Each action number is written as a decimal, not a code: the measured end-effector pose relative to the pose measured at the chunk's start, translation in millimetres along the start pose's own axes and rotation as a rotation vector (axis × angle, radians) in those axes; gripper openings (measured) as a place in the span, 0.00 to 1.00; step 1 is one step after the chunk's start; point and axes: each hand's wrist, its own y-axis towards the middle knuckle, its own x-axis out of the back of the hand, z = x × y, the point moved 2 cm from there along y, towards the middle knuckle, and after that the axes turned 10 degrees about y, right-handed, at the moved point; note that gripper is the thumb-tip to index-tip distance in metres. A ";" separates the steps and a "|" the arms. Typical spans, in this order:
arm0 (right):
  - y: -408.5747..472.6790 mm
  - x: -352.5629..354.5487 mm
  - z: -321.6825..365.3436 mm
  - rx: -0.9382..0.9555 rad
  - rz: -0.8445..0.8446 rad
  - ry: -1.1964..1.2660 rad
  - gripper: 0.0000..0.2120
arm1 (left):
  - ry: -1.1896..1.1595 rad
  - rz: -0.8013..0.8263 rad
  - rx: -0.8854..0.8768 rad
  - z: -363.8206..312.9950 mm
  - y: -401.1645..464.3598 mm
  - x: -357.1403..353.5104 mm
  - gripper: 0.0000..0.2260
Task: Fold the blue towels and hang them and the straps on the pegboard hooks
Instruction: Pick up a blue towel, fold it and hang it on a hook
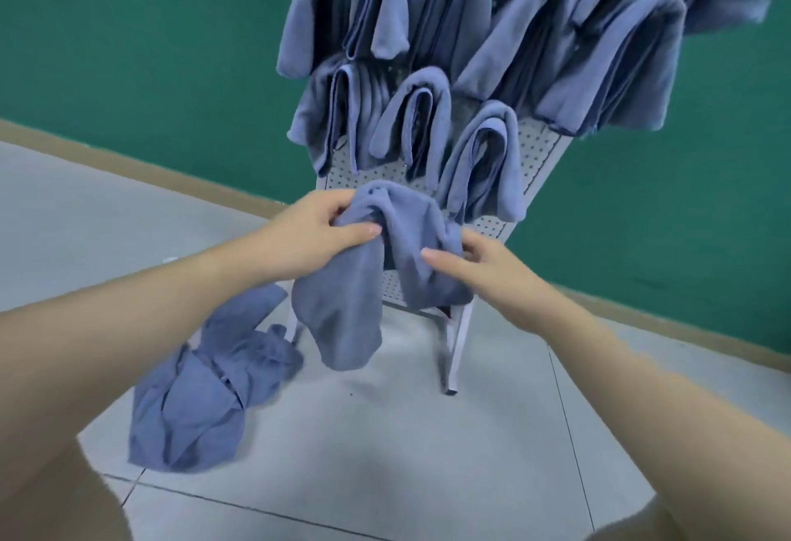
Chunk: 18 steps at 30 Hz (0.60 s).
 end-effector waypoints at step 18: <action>-31.0 20.5 44.6 0.239 -0.277 0.455 0.06 | -0.253 0.241 0.199 -57.9 -8.5 -57.2 0.20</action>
